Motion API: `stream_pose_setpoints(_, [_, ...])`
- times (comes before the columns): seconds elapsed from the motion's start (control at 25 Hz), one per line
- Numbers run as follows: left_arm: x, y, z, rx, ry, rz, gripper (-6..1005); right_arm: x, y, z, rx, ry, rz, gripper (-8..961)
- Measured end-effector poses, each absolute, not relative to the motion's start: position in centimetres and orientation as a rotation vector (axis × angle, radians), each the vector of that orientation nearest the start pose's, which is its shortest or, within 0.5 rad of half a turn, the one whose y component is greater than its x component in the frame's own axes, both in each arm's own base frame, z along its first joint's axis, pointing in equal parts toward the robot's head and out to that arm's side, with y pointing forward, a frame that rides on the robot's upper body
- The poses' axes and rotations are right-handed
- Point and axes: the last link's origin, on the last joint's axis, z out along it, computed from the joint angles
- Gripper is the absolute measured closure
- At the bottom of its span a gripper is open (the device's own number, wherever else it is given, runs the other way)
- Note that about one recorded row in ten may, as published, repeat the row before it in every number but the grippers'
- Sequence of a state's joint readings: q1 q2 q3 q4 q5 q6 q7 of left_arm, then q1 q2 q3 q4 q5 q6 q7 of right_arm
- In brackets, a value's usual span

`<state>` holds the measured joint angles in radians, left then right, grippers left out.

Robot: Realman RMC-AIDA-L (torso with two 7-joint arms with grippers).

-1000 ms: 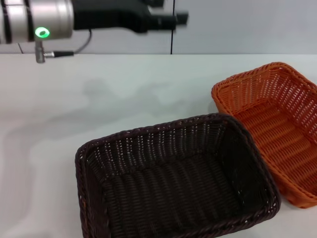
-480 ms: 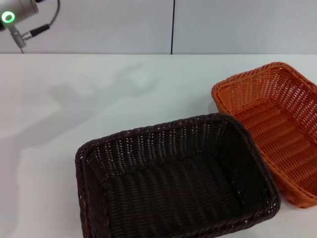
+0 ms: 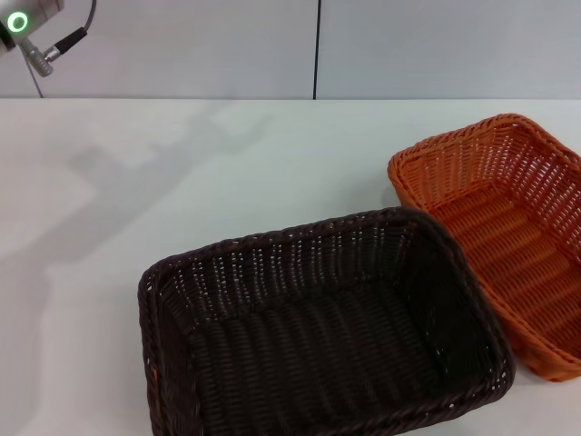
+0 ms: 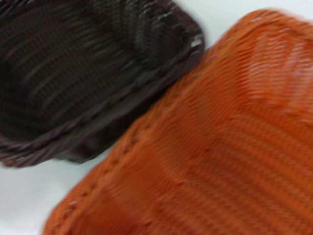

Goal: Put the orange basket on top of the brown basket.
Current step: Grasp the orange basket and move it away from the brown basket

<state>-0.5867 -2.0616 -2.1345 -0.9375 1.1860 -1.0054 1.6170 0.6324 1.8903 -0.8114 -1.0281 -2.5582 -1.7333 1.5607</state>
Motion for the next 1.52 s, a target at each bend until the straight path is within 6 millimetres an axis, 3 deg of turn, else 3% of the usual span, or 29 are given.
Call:
stream_pose_setpoints(0.24, [-14.9,43.6,9.4,-2.037,-0.517,-1.209,165,27.5,34.9,8.9,-2.969,0.295,-0.464,241])
stream_pose_setpoints(0.68, [-14.3,44.2,9.4,-2.034,-0.508,-1.192,165,25.3,32.0,4.7,-3.182,0.186,-0.462,244])
stream_pose_setpoints(1.08, [-13.4,45.2,9.1,-2.042,-0.481,-1.128,167,23.3,29.8,2.9,-3.363,0.134,-0.387,247])
stream_pose_setpoints(1.28, [-13.3,45.5,9.1,-2.041,-0.479,-1.112,169,23.3,30.1,3.6,-3.349,0.142,-0.368,249])
stream_pose_setpoints(1.4, [-13.3,45.5,9.0,-2.041,-0.477,-1.107,170,23.3,31.0,5.4,-3.280,0.153,-0.346,249])
stream_pose_setpoints(1.48, [-13.3,45.6,9.1,-2.039,-0.479,-1.105,170,23.2,32.4,7.8,-3.173,0.157,-0.311,250])
stream_pose_setpoints(1.52, [-13.4,45.6,9.1,-2.038,-0.480,-1.103,170,23.2,32.4,7.8,-3.173,0.157,-0.311,250])
